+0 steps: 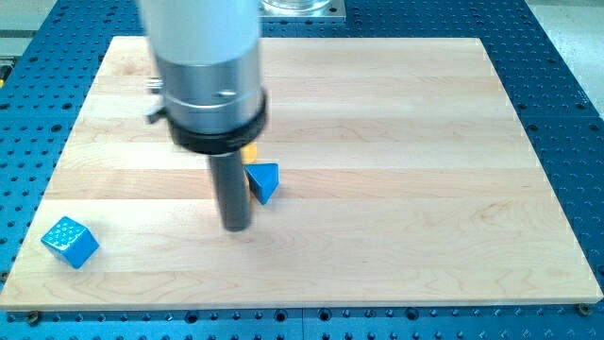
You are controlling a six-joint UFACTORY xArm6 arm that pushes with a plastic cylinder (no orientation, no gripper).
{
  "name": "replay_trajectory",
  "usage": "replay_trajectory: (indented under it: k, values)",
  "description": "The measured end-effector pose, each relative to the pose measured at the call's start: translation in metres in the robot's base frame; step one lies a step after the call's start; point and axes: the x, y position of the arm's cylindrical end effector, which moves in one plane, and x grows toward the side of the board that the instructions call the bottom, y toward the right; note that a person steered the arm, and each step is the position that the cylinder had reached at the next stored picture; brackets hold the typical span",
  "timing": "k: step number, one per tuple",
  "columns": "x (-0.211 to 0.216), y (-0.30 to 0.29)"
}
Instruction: Push the triangle in between the yellow blocks
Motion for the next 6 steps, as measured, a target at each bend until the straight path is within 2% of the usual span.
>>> replay_trajectory:
  k: [1,2,3,6]
  values:
    - [0.0,0.014]
    - [-0.007,0.064]
    - [-0.027,0.069]
    - [-0.033,-0.039]
